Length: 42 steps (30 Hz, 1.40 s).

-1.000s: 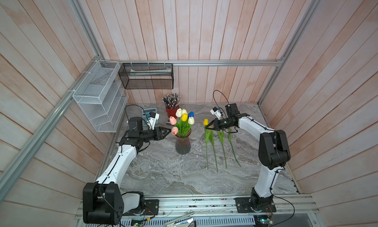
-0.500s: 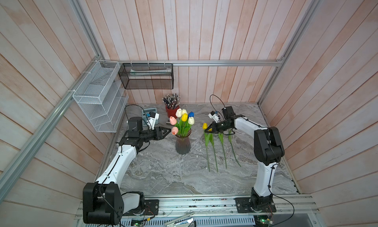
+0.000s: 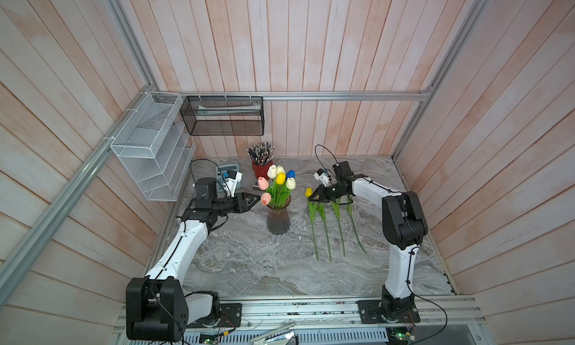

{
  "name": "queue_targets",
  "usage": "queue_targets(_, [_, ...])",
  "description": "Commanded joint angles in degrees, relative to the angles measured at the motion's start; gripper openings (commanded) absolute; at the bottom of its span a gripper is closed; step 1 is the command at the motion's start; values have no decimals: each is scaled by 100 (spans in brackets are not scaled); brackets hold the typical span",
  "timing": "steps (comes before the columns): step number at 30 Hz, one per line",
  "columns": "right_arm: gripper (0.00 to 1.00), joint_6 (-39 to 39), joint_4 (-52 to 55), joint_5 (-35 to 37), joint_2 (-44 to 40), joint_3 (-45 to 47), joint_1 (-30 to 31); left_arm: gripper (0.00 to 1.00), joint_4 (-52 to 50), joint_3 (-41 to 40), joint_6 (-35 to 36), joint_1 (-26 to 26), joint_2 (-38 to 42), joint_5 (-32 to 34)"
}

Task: Pick out yellow flowers from the vase
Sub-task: Place the flower at the center of the board, then pick up the flower from the vase.

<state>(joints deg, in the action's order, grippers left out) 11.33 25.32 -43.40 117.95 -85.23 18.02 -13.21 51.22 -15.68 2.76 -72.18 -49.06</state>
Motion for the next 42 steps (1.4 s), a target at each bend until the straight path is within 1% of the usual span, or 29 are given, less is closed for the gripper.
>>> queue_targets(1, [15, -17, 96, 205, -153, -148, 21, 48, 91, 37, 16, -31, 39, -42])
queue_targets(6, [18, -69, 201, 332, -322, -162, 26, 48, 78, 43, 30, -33, 46, -40])
queue_targets(9, [18, -158, 171, 465, -630, -145, 91, 48, 56, 46, 39, -39, 55, -26])
queue_targets(12, [20, -330, -81, 729, -1231, 6, 257, 48, 56, 47, 39, -36, 46, -12])
queue_targets(16, [21, -299, -519, 1010, -2093, 324, 368, 48, 64, 48, 38, -31, 28, 11])
queue_targets(20, [21, -330, -1068, 1405, -3047, 856, 512, 48, 49, 54, 39, -42, 22, 17])
queue_targets(24, [22, -511, -1779, 1895, -4030, 1562, 973, 48, 39, 63, 39, -47, 22, 35])
queue_targets(29, [22, -322, -2449, 1921, -4827, 2110, 1429, 48, 41, 63, 27, -57, 16, 59])
queue_targets(34, [19, -188, -2880, 1912, -5042, 2281, 1956, 48, 90, 27, -7, -57, 25, 90])
queue_targets(38, [15, -289, -3275, 2390, -4914, 2381, 2586, 48, 168, -22, -41, -57, 27, 64])
queue_targets(42, [13, -241, -3442, 2856, -4522, 2292, 2934, 48, 189, -18, -56, -57, 24, 33])
